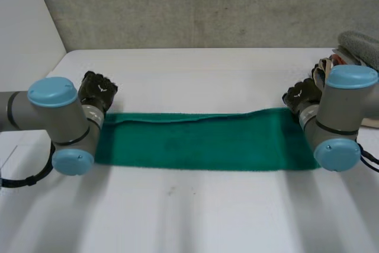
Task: Fold the laundry.
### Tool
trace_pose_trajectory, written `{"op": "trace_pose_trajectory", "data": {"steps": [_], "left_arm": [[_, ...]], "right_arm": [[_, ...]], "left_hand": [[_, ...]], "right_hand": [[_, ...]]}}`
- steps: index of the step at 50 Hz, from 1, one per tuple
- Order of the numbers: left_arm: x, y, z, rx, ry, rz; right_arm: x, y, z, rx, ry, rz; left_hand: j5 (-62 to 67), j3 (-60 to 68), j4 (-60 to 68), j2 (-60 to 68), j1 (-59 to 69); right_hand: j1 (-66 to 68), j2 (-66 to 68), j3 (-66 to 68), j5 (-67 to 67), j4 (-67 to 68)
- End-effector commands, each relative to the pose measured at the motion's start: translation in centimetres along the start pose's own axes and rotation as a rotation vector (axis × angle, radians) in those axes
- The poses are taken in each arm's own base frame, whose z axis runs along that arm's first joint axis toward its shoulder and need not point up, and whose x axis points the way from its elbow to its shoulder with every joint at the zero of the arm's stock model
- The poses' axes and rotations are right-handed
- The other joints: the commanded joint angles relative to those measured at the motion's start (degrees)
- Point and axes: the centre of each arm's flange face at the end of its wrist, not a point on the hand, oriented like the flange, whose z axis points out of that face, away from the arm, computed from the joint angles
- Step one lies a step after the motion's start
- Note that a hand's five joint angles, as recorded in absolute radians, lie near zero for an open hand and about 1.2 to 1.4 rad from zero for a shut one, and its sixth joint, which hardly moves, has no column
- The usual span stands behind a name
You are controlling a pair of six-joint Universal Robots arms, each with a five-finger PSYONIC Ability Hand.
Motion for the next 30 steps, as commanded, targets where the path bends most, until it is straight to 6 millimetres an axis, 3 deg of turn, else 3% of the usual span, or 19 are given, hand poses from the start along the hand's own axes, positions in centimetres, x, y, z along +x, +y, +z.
{"op": "trace_pose_trajectory", "data": {"steps": [1,4,12,15,17,22,30], "left_arm": [[0.0,-1.2,-0.2,0.028,-0.026,-0.002],[0.2,-2.0,-1.0,0.026,-0.033,-0.006],[-1.6,-2.8,-4.6,0.016,-0.04,-0.019],[-2.0,-2.8,-6.2,0.013,-0.033,-0.017],[-2.2,-2.9,-7.4,0.012,-0.024,-0.017],[-1.7,-2.6,-8.5,0.028,0.014,-0.013],[-1.3,-2.2,-8.0,0.056,0.017,-0.016]], "right_arm": [[1.5,-1.7,1.0,0.109,0.129,0.039],[2.7,-2.4,0.1,0.14,0.162,0.073],[4.0,-2.9,-5.4,0.188,0.091,0.289],[3.7,-2.6,-8.1,0.18,-0.001,0.359],[3.7,-1.0,-9.4,0.124,-0.058,0.399],[2.9,2.9,-10.6,-0.015,-0.148,0.45],[1.4,4.9,-10.2,-0.038,-0.167,0.466]], "left_hand": [[-17.0,-16.8,-17.3,-16.4,-10.0],[-17.0,-16.8,-17.3,-16.4,-10.0],[-17.0,-16.8,-17.3,-16.4,-10.0],[-17.0,-16.8,-17.3,-16.4,-10.0],[-17.0,-16.8,-17.3,-16.4,-10.0],[-17.0,-16.8,-17.3,-16.4,-10.0],[-17.0,-16.8,-17.3,-16.4,-10.0]], "right_hand": [[-5.6,-11.4,-13.3,-13.0,-13.2],[-5.6,-11.4,-13.3,-13.0,-13.2],[-5.6,-11.4,-13.3,-13.0,-13.2],[-5.6,-11.4,-13.3,-13.0,-13.2],[-5.6,-11.4,-13.3,-13.0,-13.2],[-4.6,-10.3,-12.2,-11.9,-12.1],[1.0,-4.8,-6.7,-6.3,-6.6]]}}
